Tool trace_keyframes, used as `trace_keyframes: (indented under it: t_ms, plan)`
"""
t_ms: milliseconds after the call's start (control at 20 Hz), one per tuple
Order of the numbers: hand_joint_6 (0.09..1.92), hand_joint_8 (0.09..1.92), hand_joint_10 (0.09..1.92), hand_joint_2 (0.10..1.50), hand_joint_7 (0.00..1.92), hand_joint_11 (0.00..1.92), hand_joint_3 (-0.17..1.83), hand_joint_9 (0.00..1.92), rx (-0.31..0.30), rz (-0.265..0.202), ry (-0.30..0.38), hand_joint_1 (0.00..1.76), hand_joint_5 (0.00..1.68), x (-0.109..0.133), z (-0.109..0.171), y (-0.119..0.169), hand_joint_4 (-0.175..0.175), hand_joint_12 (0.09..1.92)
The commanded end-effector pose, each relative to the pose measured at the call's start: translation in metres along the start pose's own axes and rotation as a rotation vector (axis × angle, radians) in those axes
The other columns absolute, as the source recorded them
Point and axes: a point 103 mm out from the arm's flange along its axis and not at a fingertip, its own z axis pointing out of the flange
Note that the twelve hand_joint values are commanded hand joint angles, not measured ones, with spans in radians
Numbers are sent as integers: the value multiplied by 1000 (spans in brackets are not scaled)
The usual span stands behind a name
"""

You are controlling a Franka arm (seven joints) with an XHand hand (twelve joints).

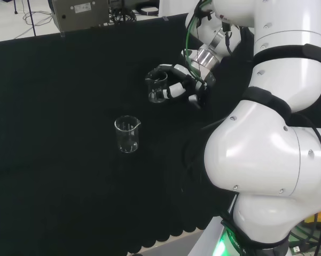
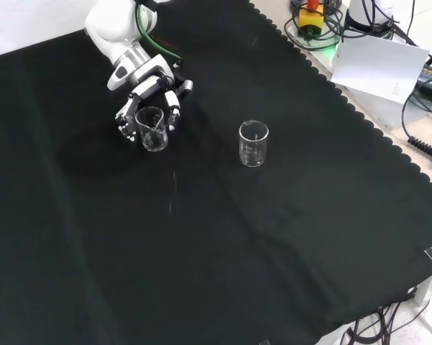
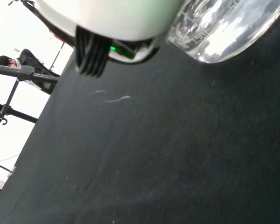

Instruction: Pick up the beaker on the right.

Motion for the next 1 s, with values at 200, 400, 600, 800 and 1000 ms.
trace_keyframes:
  t_ms: [200,400,600,800,1000]
  plan:
    - [715,675,527,485,367,156,803,609,24,-22,17,1145,319,13,12,1,-13,1342]
    - [581,676,538,469,349,148,811,585,45,-35,17,1116,310,17,11,3,-13,1349]
    - [537,674,542,457,342,141,799,575,53,-36,12,1087,315,20,8,6,-11,1354]
    - [556,680,546,459,363,142,790,580,30,-18,17,1061,378,21,7,6,-9,1355]
    - [727,666,541,508,422,164,732,611,5,-12,32,1009,466,22,7,7,-4,1351]
